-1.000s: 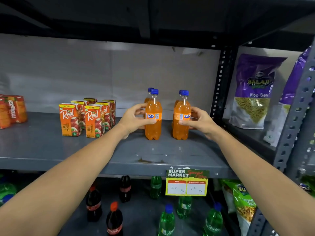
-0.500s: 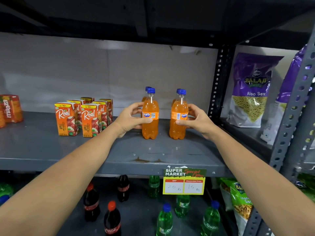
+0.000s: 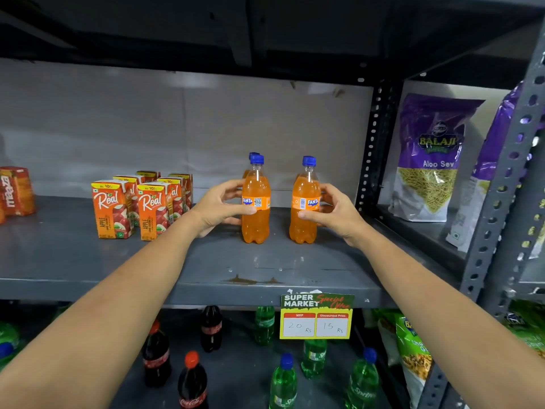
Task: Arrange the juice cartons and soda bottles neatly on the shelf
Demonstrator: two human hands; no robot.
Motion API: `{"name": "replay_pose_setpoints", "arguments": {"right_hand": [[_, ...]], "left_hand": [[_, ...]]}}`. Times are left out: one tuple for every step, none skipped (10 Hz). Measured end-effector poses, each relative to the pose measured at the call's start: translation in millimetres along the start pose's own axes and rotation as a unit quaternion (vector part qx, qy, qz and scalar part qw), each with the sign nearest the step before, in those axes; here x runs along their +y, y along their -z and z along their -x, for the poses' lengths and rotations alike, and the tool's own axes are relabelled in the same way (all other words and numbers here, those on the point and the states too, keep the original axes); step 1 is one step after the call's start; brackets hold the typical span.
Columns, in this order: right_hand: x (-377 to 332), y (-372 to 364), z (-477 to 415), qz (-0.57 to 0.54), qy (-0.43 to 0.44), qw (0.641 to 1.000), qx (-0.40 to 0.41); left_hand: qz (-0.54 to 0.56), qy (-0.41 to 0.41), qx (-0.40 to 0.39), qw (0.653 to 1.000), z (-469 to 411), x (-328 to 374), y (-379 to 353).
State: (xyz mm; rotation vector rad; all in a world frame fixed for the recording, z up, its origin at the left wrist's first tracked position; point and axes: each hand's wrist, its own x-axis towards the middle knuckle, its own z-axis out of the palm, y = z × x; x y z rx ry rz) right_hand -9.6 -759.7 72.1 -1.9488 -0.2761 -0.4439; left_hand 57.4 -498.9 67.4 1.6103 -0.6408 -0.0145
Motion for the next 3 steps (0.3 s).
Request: {"name": "replay_pose_setpoints", "arguments": {"right_hand": [[1.9, -1.8, 1.1, 0.003, -0.001, 1.0, 0.001], [1.9, -0.8, 3.2, 0.014, -0.005, 1.0, -0.003], [0.3, -0.1, 7.5, -0.01, 0.002, 1.0, 0.007]], "left_hand": [[0.007, 0.002, -0.002, 1.0, 0.5, -1.9, 1.0], [-0.002, -0.009, 0.007, 1.0, 2.9, -1.7, -1.7], [0.001, -0.012, 0.02, 1.0, 6.8, -1.8, -1.8]]}}
